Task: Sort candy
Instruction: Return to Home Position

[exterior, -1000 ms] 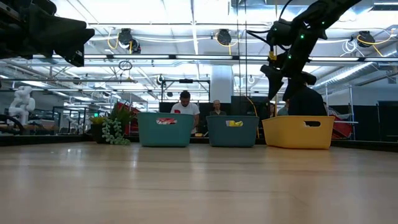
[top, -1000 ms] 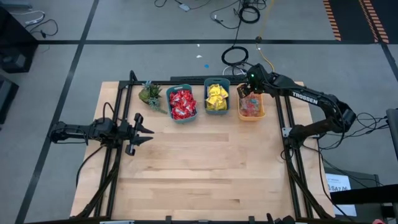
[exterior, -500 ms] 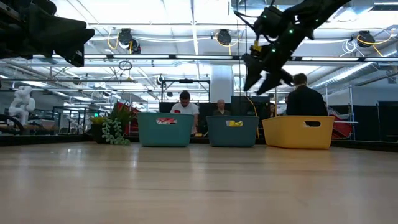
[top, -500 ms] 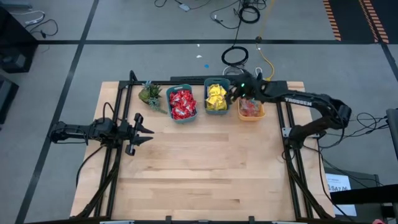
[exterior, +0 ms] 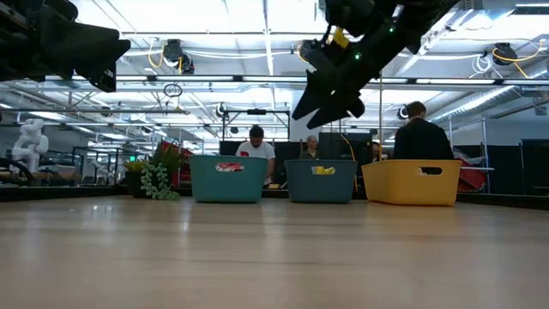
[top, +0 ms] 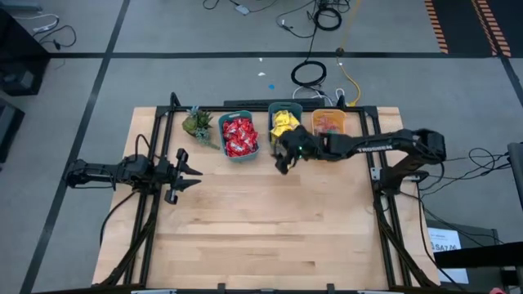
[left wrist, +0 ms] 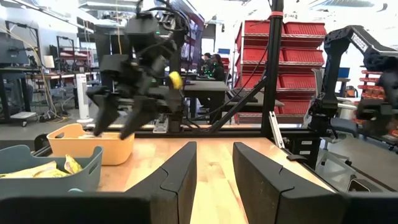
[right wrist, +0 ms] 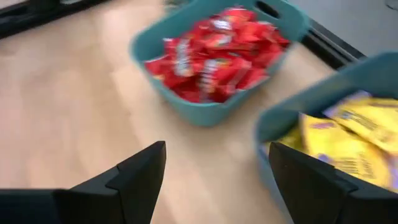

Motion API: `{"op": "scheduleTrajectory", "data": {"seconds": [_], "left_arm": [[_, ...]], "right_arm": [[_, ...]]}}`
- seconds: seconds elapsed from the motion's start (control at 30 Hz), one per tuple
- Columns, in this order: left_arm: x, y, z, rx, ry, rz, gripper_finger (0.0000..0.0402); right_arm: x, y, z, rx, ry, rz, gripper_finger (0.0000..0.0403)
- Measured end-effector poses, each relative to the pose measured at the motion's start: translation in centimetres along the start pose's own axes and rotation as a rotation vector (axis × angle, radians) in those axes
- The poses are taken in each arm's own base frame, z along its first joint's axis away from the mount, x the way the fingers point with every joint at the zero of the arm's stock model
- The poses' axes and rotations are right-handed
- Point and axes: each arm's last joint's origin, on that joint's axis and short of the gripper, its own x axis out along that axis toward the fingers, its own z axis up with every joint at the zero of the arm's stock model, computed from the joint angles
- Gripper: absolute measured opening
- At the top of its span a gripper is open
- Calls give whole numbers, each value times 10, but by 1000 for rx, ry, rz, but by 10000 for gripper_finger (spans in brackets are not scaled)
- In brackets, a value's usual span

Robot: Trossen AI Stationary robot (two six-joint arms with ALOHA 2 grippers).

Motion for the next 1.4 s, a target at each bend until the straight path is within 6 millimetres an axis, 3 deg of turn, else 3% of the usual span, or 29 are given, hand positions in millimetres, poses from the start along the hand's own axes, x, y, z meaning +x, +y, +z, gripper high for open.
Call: {"op": "scheduleTrajectory", "data": {"seconds": [0.43, 0.7, 0.97, 1.13, 1.4], "left_arm": [[0, 1, 0, 54, -2, 23, 114], [-1, 5, -4, -3, 42, 181, 114], [-1, 6, -10, -48, 93, 216, 114], [-1, 6, -10, -47, 95, 217, 114], [-1, 6, -10, -47, 99, 220, 114]], "right_arm": [[-15, 55, -23, -184, 47, 161, 279], [-20, 66, -66, -164, 16, 250, 279], [-70, 50, -93, -98, -99, 362, 279], [-106, 29, -105, -87, -195, 425, 279], [-136, -3, -130, -47, -420, 524, 279]]}}
